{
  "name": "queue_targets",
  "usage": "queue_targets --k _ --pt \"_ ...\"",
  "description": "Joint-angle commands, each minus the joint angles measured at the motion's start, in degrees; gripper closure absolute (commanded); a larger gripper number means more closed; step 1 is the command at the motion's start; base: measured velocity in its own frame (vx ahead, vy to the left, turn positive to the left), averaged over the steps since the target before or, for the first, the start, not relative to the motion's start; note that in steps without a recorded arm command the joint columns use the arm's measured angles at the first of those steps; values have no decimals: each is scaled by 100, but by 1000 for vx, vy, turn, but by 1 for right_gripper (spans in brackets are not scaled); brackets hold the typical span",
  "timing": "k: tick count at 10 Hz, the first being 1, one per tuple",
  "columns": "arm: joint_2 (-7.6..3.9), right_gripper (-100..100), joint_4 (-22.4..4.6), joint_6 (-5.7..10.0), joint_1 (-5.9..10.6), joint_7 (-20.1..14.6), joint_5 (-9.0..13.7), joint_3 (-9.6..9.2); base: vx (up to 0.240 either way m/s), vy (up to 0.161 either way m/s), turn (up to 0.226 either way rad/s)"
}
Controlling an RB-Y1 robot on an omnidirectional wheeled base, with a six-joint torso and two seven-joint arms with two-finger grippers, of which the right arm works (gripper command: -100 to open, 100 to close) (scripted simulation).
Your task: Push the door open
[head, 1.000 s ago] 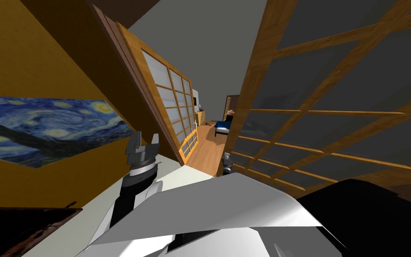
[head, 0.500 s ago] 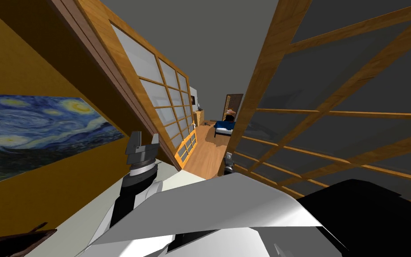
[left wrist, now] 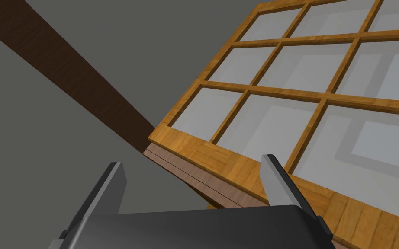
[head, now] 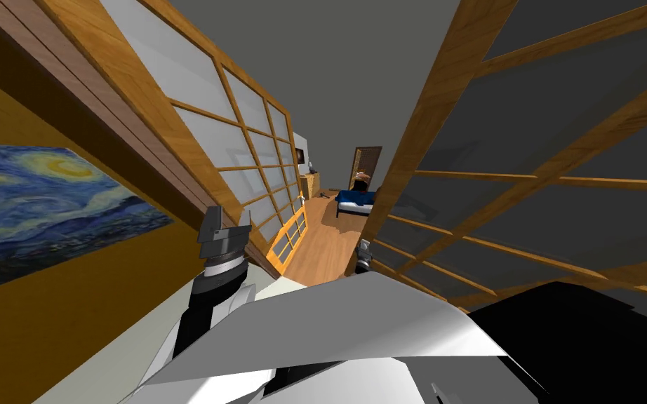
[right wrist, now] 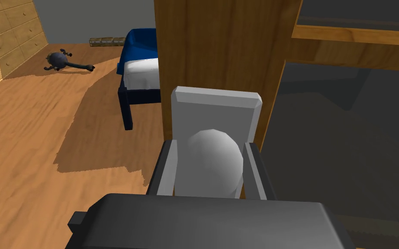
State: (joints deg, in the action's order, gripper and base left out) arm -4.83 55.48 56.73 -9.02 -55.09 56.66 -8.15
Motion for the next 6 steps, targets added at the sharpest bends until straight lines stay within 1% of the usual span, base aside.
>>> queue_targets --k 1,6 --pt "-45 100 -147 162 22 -44 74 179 189 -39 -79" --pt "-1 100 -192 225 55 24 281 512 209 -41 -64"
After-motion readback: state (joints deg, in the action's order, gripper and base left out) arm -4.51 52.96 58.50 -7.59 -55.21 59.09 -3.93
